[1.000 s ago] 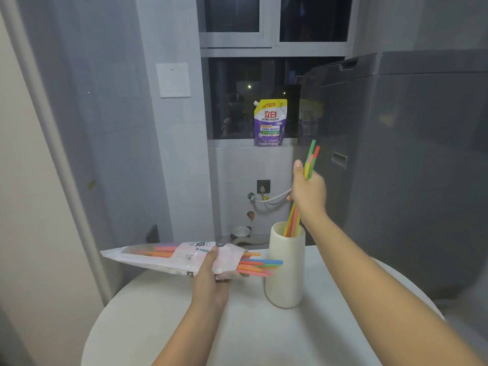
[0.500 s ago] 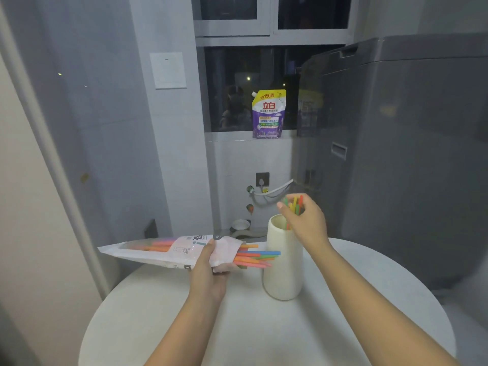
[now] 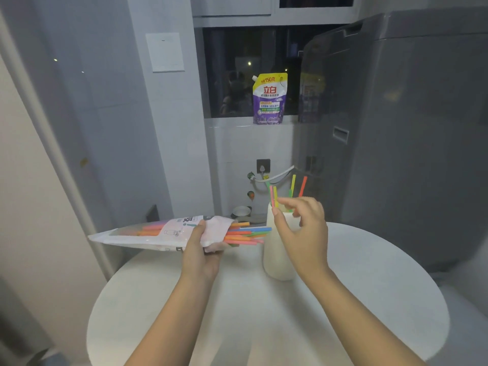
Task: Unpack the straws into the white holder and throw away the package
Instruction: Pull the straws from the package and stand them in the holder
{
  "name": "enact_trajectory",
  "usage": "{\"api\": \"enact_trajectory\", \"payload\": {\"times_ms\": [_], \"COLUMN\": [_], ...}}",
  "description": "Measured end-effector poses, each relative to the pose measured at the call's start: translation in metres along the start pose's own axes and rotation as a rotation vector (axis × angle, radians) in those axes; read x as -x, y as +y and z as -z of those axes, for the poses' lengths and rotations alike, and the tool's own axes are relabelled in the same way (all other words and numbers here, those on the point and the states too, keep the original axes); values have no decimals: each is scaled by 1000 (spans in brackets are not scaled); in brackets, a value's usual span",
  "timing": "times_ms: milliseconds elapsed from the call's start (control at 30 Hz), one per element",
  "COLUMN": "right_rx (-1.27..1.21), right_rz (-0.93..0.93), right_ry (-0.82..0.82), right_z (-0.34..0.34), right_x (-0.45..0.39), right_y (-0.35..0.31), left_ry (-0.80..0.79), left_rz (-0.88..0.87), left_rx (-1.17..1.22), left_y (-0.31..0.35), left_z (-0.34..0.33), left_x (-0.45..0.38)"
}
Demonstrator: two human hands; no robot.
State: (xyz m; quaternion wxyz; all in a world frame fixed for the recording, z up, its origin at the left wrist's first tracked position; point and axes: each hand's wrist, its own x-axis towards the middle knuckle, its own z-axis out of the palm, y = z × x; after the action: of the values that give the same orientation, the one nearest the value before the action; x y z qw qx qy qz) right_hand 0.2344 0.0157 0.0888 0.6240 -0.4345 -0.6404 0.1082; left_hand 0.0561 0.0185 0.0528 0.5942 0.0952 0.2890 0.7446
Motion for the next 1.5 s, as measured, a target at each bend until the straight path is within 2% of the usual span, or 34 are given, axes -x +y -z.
{"api": "enact_trajectory", "payload": {"times_ms": [100,200,300,533,667,867,1067,1200,1367,1500], "right_rx": [-25,52,-69,-37,-31,-374,-523,-785,-947,-897], "right_rz": [-157,-319,-444,-375,-357,-553,-759,-854,-889,-826], "right_ry": [-114,-341,-488,-331,-289,-240,-228,-290,-268,-222], "right_z": [-7,-13,-20,-28,-14,-3,-19,-30,-38,-35], "right_x": [10,17,26,25,10,5,22,27,22,16], "right_y": [3,5,3,5,15,20,15,9,3,-3], "left_ry": [-6,-7,-86,-21,62,50,76,92,95,88], "left_rz": [-64,-92,-111,-144,-159,-163,-155,-159,-132,-101], "left_rx": [-49,-142,-195,-246,-134,-103,63,54,-3,94], "left_y": [2,0,-2,-4,2,3,-2,-5,-17,-17], "left_z": [-2,-1,0,0,7,7,7,5,-2,-3], "left_x": [4,8,14,18,11,17,10,12,22,22]}}
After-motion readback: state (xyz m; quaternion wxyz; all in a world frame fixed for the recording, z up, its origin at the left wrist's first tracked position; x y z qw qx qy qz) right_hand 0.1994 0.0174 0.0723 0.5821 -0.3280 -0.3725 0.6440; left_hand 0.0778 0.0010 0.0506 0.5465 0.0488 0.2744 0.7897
